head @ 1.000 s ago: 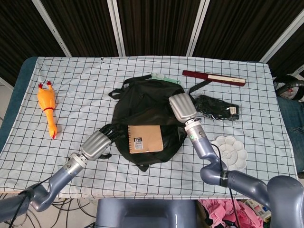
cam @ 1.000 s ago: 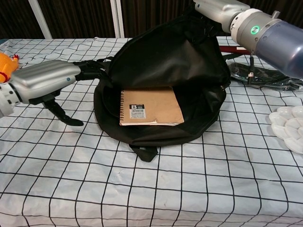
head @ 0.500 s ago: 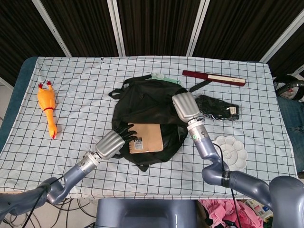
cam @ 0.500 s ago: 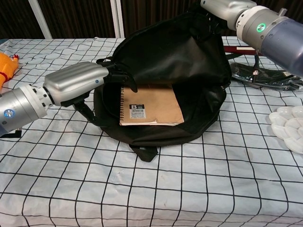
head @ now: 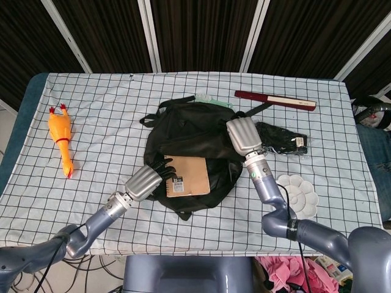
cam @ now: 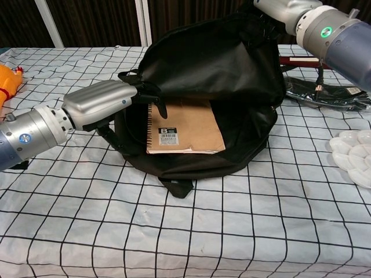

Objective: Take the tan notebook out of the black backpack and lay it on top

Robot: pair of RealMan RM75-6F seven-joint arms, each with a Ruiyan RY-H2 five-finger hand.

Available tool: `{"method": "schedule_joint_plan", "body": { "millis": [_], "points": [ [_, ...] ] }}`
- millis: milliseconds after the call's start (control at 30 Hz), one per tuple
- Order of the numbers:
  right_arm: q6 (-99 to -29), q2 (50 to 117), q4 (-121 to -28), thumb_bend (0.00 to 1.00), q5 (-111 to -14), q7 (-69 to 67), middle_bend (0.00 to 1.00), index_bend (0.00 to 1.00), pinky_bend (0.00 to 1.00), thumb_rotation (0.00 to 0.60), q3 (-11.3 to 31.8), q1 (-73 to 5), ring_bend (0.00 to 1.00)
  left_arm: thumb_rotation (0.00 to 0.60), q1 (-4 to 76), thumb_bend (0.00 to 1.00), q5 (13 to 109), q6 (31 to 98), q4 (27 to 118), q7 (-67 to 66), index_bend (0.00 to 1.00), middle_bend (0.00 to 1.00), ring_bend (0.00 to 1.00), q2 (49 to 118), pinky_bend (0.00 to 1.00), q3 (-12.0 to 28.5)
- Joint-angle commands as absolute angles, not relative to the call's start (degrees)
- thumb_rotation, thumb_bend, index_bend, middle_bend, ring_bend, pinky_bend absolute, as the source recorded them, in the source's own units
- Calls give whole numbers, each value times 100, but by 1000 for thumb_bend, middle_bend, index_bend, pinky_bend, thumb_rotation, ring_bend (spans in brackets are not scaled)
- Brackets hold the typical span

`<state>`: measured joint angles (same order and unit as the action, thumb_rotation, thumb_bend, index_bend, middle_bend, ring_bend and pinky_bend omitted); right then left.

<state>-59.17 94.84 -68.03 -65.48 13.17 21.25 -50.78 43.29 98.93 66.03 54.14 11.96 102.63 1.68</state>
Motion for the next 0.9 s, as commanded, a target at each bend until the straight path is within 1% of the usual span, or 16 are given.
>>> {"method": "schedule_joint_plan", "body": {
  "millis": [33,267,400,533,667,833,900],
  "points": [
    [-5943,9485,-6805,526,-6563,1293,596,684,276,600,2123,-5081,480,600,4449,91,9827,6510,5272,1288,309,268,80,10339,204,197],
    [-5982,9476,-6774,527,-6571,1268,596,684,276,600,2109,-5074,480,600,4576,67,9767,6436,4972,1422,305,265,80,10549,205,173],
    [-6006,9455,-6781,527,-6573,1226,596,684,276,600,2115,-5064,480,600,4605,67,9763,6575,4742,1570,314,266,84,10732,224,167],
    [-6044,9421,-6804,527,-6598,1212,596,684,276,600,2107,-5048,480,600,4608,72,9776,6750,4473,1824,337,288,105,10885,248,149],
    [-6051,9405,-6815,526,-6605,1193,596,684,276,600,2095,-5037,480,600,4622,118,9800,6859,4244,1962,357,307,123,11004,264,116],
    [-6031,9403,-6819,525,-6595,1164,596,684,276,600,2081,-5033,480,600,4682,133,9797,6891,4051,2100,364,318,129,11128,271,94],
    [-6051,9401,-6820,524,-6595,1162,596,684,276,600,2082,-5027,480,600,4704,155,9783,6954,3989,2159,370,326,134,11171,275,114]
  ]
}}
